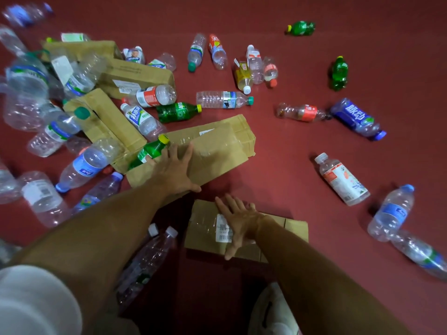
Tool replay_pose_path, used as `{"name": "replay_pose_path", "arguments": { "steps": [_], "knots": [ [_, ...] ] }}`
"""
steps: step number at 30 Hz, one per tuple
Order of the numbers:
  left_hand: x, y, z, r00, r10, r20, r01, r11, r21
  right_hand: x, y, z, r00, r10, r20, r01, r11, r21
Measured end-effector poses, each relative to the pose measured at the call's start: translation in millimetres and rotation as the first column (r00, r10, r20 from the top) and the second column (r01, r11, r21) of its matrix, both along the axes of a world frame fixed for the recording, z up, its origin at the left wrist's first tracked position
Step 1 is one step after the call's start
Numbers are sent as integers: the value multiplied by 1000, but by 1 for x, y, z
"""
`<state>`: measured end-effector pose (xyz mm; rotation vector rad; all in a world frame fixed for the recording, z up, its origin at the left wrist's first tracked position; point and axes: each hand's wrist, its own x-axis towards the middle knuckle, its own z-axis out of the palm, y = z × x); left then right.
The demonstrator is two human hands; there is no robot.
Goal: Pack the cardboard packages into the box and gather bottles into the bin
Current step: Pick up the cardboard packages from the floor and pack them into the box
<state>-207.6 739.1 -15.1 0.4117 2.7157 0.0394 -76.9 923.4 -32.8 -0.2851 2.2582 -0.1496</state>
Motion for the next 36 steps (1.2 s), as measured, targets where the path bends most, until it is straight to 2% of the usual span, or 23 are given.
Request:
{"name": "replay_pose_path", "arguments": {
  "steps": [11,13,16,18,21,25,31,36],
  "knots": [
    [-2,1,0,1000,-11,-5,11,1000,-19,-6,38,1,945,-277,-172,291,955,57],
    [-1,1,-1,1000,-12,-2,12,1000,-21,-6,45,-2,896,-396,-199,415,908,62],
    [0,-1,-2,1000,-17,-23,17,1000,-22,-9,53,-1,736,-619,-273,657,751,69],
    [2,-1,-1,998,-47,-42,45,998,-46,-12,58,2,681,-677,-279,719,690,81],
    [7,4,-3,997,-54,-57,51,997,-52,-14,63,4,674,-708,-213,731,681,48],
    [9,8,-8,999,-33,-37,31,998,-55,-9,63,3,770,-622,-141,633,772,49],
    [14,11,-10,999,-35,-13,33,991,-133,-6,66,-1,841,-513,-171,529,846,69],
    [12,10,-10,998,-63,-4,62,991,-120,-4,67,-3,862,-477,-173,499,859,113]
  ]
}}
